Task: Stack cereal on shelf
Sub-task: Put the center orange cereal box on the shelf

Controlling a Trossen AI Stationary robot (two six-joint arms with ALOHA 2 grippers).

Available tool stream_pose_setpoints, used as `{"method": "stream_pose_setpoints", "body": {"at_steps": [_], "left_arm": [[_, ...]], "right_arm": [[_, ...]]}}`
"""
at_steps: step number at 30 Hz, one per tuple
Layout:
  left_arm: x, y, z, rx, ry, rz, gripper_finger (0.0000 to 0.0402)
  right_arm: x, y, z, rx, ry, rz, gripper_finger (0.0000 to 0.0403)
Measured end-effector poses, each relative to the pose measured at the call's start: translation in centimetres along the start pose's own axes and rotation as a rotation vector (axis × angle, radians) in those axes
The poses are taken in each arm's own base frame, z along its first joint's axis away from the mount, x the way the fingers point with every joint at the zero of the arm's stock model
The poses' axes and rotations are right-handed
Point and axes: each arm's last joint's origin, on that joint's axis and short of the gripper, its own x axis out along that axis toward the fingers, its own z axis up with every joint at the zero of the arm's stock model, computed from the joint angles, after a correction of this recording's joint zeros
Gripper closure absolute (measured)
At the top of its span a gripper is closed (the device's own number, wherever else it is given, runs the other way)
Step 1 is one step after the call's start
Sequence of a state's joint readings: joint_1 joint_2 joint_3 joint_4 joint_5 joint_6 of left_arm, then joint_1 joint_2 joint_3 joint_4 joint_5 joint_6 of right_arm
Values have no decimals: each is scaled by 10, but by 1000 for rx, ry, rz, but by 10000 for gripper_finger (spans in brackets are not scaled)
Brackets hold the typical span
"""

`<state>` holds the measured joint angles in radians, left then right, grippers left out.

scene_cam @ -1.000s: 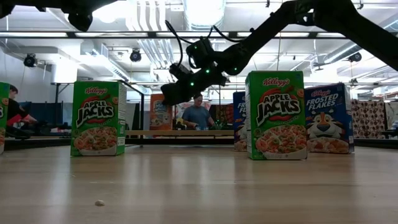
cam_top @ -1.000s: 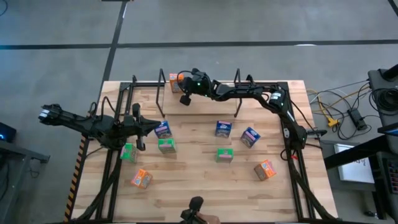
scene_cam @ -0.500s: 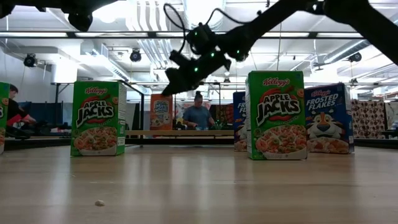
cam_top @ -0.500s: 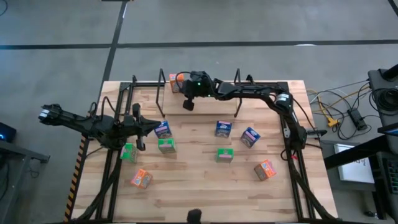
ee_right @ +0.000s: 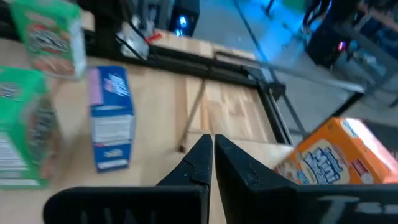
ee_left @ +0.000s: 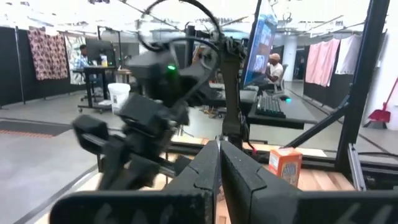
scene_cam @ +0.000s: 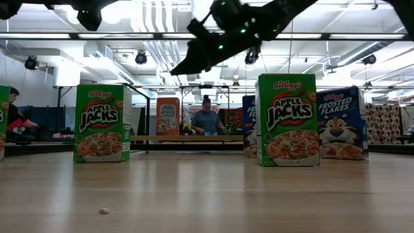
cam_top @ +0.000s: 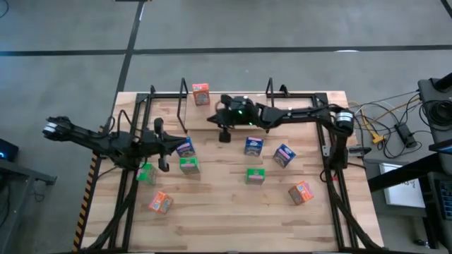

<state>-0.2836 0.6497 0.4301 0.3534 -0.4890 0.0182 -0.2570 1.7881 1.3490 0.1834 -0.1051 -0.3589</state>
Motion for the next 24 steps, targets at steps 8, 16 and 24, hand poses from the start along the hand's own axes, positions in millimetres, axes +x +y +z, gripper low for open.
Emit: {"method": "stream_pose_setpoints", "body": {"at_steps": [8,16,24], "left_arm": [[15,-2,-4,16,-29,36,401],[47,-1,10,95,118,105,401],[93,7,12,239,527,198,401]], "right_arm": [[-38,33,-27,-3,-99,10,394],[-72,48,-44,-17,-199,-6,394],[-111,47,-36,-54,-281,-37,394]]}}
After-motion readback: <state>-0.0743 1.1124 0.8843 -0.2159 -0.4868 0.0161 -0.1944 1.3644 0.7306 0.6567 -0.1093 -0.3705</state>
